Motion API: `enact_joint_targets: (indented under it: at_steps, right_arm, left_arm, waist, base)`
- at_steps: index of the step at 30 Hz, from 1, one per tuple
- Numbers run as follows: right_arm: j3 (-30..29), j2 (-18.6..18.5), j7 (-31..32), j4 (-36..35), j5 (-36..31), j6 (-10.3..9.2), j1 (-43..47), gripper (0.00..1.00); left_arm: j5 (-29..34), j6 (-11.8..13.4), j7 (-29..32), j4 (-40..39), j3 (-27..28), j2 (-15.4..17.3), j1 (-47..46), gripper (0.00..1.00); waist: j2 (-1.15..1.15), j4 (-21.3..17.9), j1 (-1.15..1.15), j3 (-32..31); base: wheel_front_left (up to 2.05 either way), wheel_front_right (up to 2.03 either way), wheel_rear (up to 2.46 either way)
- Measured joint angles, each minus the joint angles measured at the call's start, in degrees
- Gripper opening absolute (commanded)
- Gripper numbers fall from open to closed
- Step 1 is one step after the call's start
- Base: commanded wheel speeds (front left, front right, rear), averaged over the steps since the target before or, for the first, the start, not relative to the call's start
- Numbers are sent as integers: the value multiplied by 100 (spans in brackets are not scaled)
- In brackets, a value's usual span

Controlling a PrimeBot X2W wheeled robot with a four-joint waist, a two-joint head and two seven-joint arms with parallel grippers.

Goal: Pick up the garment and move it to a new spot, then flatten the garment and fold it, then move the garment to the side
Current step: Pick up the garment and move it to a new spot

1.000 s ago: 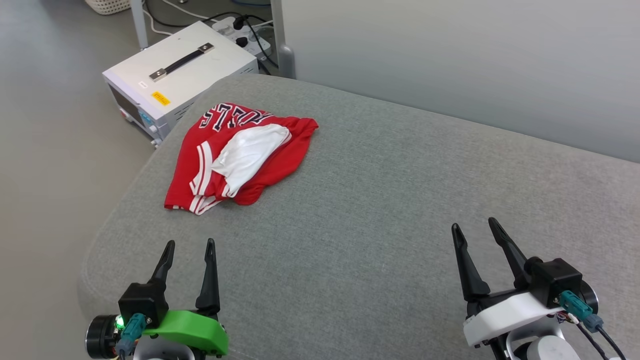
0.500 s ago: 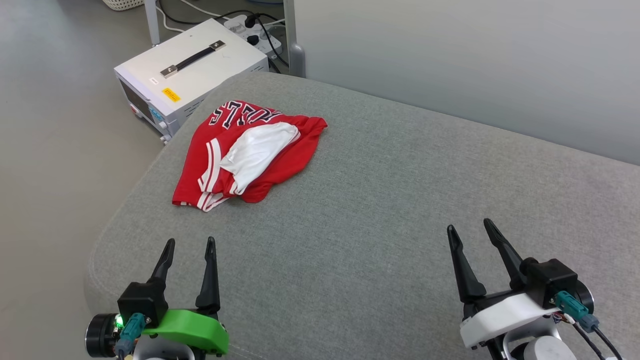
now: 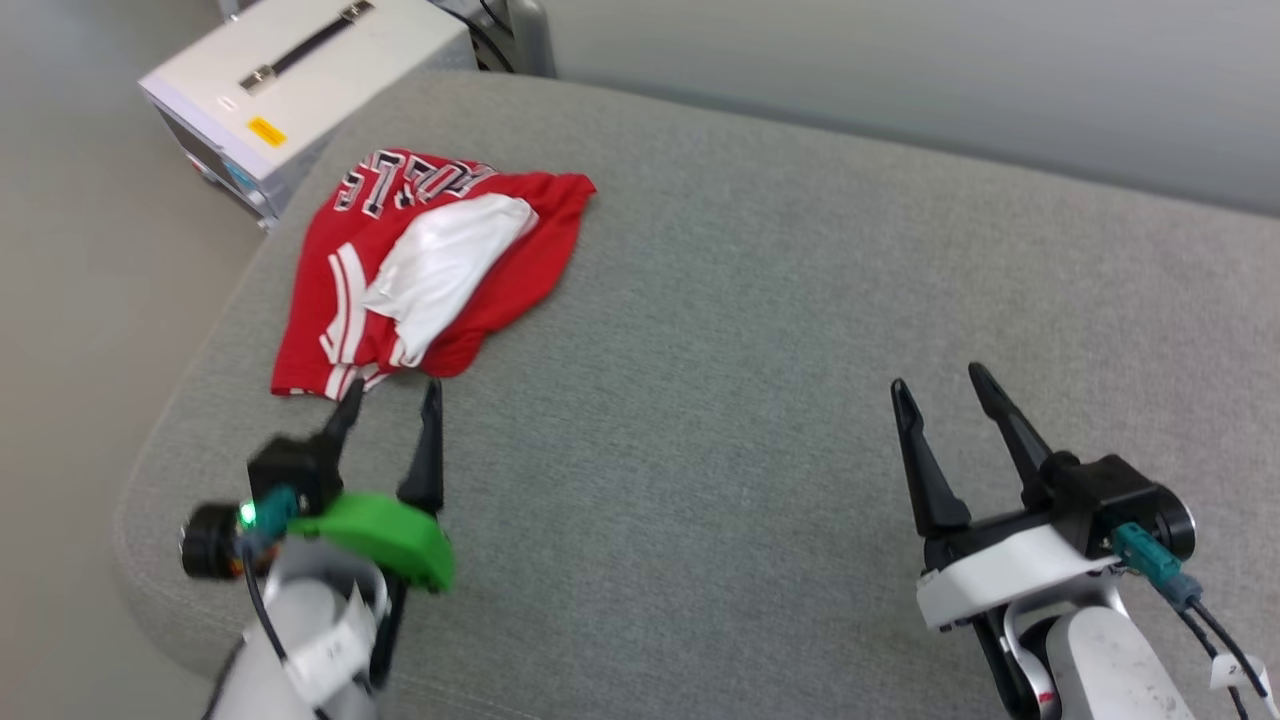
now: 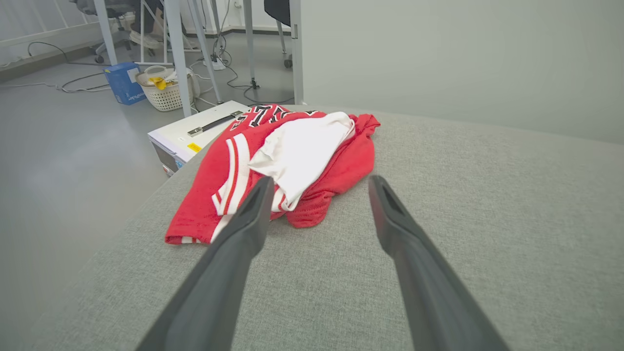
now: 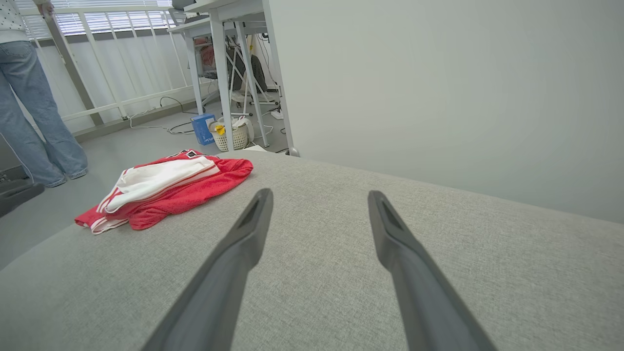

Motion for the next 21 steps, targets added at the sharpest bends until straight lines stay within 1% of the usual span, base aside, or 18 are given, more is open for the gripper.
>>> enact_joint_targets:
  at_steps: [3, 5, 8, 12, 16, 21]
  right_arm:
    - [2, 1, 0, -36, -73, 0, -175, 100]
    - [11, 3, 0, -69, -119, 0, -293, 100]
    - [23, 3, 0, -89, -143, 0, -408, 100]
    - [47, 3, 0, -97, -141, 0, -513, 100]
    - [98, 3, 0, -105, -96, 0, -576, 100]
    - [141, 4, 0, -115, -59, 0, -688, 100]
  left_arm:
    - [-167, -24, 399, 472, -145, 326, -737, 100]
    - [-401, -26, 968, 788, -380, 643, -1308, 100]
    - [-772, -26, 1718, 1129, -658, 992, -1885, 100]
    - [-1102, -26, 2448, 1463, -1002, 1454, -2396, 100]
    - [-1325, -26, 2905, 1788, -1235, 1728, -2654, 100]
    - [-1386, -27, 3005, 2218, -1378, 2006, -2877, 100]
  waist:
    - [0, -125, 0, 275]
    - [0, -231, 0, 503]
    - [0, -375, 1, 791]
    - [0, -588, 1, 1147]
    - [0, -800, 1, 1413]
    - [0, -1061, 1, 1677]
  base:
    - [0, 0, 0]
    - [0, 0, 0]
    - [0, 0, 0]
    - [0, 0, 0]
    - [0, 0, 0]
    - [0, 0, 0]
